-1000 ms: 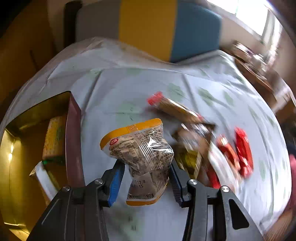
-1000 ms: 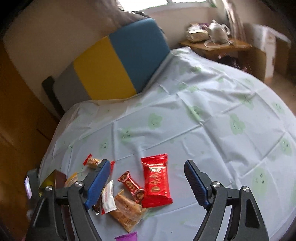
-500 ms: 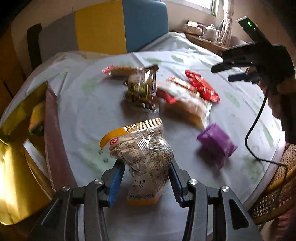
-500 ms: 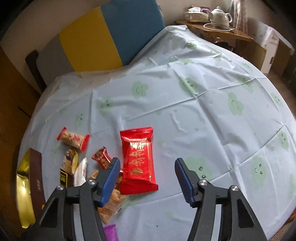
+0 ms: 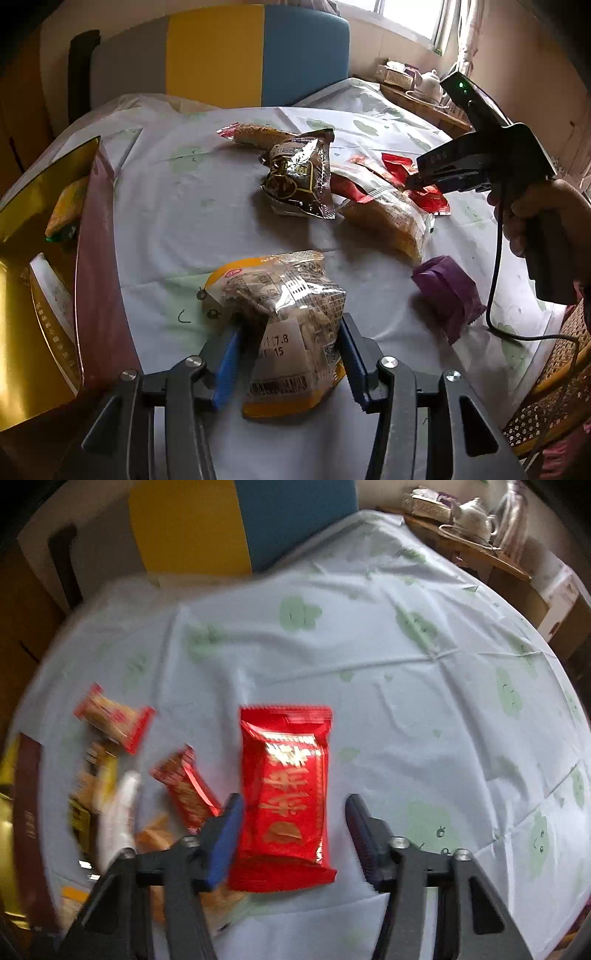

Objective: Organize snacks
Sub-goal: 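Grasp the clear nut bag with the left gripper while the right gripper approaches the red pastry pack, then release nut bag into gold tray with left gripper while right gripper grasps red pastry pack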

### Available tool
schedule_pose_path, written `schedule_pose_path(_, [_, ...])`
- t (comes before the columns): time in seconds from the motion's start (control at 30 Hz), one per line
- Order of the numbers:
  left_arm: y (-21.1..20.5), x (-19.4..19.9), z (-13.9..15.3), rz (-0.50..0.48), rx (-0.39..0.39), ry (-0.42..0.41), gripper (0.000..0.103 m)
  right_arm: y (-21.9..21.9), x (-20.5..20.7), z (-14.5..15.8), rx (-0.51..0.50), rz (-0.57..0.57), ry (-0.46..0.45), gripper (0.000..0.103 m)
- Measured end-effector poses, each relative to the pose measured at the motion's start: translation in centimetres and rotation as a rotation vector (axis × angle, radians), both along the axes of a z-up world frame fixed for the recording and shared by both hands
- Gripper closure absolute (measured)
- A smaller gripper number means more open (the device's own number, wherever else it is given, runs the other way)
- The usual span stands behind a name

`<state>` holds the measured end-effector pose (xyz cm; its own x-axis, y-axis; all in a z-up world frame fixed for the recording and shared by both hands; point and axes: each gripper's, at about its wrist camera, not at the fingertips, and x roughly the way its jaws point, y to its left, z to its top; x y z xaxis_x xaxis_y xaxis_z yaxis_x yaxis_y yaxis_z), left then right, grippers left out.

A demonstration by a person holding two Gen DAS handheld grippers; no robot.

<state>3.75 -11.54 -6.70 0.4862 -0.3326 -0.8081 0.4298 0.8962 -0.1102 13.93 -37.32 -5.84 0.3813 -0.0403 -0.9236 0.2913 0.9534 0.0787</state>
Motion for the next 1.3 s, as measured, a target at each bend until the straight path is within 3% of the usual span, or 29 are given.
schedule_pose_path(0.07, [0.1,0.0,0.0,-0.001,-0.006,-0.004,0.051,0.1,0.2,-0.3,-0.032,0.01,0.003,0.063])
schedule_pose_path(0.23, [0.0,-0.3,-0.1,0.0,-0.003,-0.029,0.051,-0.3,0.0,-0.6,0.002,0.01,0.005,0.057])
schedule_pose_path(0.37, [0.0,-0.2,0.0,0.001,0.002,-0.032,0.051,1.1,-0.1,-0.8,-0.083,0.064,0.01,0.055])
schedule_pose_path(0.57, [-0.2,-0.1,0.3,-0.001,0.016,-0.018,0.054,0.9,-0.1,-0.6,-0.106,0.077,0.011,0.056])
schedule_pose_path(0.83, [1.0,-1.0,3.9,-0.028,-0.042,-0.049,0.055,1.8,-0.4,-0.5,-0.128,0.097,0.005,0.056])
schedule_pose_path(1.07, [6.6,0.0,8.2,0.099,-0.165,-0.054,0.055,3.0,-0.6,-0.7,-0.163,0.122,-0.004,0.057])
schedule_pose_path(1.3, [17.3,2.9,9.7,0.381,-0.214,-0.005,0.055,3.8,-1.0,-0.5,-0.186,0.133,-0.01,0.057])
